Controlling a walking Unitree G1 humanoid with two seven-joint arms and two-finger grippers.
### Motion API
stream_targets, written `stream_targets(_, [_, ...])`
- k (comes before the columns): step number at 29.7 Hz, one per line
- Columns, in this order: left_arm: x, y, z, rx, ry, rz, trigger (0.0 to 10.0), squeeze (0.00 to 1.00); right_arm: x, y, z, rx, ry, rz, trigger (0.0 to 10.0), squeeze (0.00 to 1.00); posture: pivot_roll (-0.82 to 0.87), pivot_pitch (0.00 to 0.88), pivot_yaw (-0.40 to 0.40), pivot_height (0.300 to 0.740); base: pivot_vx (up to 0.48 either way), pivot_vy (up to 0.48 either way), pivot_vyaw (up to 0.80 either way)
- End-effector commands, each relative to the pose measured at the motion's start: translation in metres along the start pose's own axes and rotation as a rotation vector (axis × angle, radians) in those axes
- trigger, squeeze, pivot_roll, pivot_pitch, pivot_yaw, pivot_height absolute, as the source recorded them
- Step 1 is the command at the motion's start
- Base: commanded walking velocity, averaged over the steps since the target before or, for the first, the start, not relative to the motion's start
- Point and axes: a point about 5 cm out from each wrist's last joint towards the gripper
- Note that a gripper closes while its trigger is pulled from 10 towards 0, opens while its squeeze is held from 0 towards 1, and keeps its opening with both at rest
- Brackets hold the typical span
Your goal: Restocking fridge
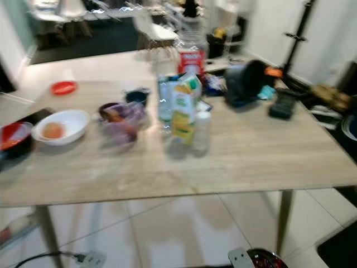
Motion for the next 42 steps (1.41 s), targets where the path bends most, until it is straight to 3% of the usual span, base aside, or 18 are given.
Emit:
stream_targets(1, [-0.002,-0.001,-0.004,-0.012,-0.002,0.006,10.0,0.00,0.003,0.000,0.002,0.002,-0.006,-0.017,10.0,0.00,0.02,0.000,-0.007,0.740,0.000,0.000,-0.77])
stream_targets(42, [0.007,-0.002,-0.011,-0.056,0.000,-0.094,10.0,0.00,0.001,-0.001,-0.013,-0.089,-0.058,0.000,10.0,0.00,0.02,0.000,-0.002,0.740,0.000,0.000,-0.78])
Point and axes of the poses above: a point about 5 cm out from each wrist's last joint towards the gripper, its own y axis pointing out of the wrist towards the gripper, its own z axis along the axis of the wrist's last joint, x = y × z, and after that the axes turned 11 degrees about -y, right-handed
